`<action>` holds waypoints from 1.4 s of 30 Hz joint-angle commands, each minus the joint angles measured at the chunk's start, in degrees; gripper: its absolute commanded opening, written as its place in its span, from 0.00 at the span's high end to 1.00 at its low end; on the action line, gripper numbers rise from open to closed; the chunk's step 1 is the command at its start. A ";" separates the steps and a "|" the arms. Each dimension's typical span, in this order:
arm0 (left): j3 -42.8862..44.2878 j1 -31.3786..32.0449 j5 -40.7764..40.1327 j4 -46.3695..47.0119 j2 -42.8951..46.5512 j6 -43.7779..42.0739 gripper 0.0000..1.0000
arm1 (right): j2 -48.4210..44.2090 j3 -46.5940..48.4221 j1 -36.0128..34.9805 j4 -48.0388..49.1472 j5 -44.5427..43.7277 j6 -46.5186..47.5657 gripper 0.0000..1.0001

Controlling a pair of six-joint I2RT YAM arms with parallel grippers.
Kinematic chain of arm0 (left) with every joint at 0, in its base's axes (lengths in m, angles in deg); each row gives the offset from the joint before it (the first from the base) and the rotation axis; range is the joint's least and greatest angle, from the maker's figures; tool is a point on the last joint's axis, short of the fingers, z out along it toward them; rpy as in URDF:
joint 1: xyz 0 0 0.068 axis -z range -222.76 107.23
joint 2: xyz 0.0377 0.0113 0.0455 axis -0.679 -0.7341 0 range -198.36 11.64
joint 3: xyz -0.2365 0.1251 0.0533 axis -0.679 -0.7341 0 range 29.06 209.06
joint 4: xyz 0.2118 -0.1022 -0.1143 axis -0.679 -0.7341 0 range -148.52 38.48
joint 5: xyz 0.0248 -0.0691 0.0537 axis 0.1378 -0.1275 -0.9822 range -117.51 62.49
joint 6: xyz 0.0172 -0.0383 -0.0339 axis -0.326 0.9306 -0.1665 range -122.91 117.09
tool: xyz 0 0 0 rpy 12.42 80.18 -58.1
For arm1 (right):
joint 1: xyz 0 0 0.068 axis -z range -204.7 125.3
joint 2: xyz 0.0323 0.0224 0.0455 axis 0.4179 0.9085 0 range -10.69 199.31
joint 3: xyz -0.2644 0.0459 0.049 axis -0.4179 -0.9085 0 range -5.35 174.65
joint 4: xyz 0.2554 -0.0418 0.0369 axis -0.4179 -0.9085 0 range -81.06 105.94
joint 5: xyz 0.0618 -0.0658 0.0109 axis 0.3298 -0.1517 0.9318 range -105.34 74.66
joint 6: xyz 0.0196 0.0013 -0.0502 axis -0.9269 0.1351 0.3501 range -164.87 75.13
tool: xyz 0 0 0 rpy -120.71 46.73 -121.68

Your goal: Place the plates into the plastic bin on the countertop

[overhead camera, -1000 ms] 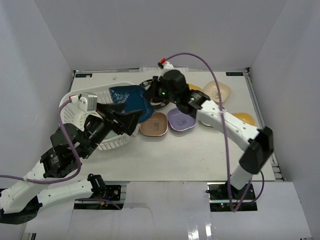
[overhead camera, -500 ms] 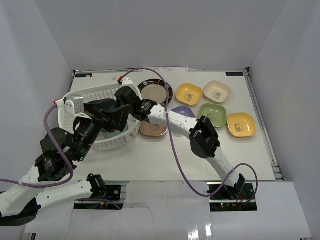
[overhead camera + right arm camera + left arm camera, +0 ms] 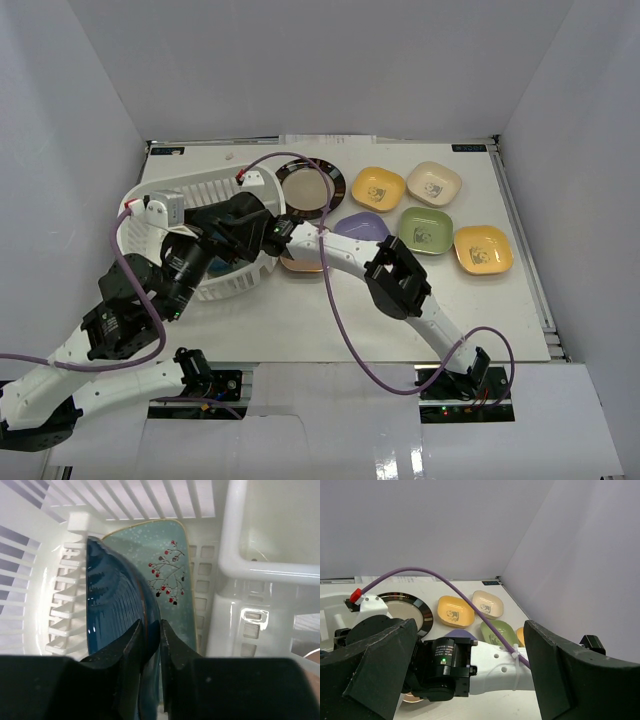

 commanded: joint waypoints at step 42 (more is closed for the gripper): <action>-12.23 0.18 4.25 -9.60 -4.62 3.64 0.06 | -44.46 -56.22 22.45 0.77 17.02 20.40 0.46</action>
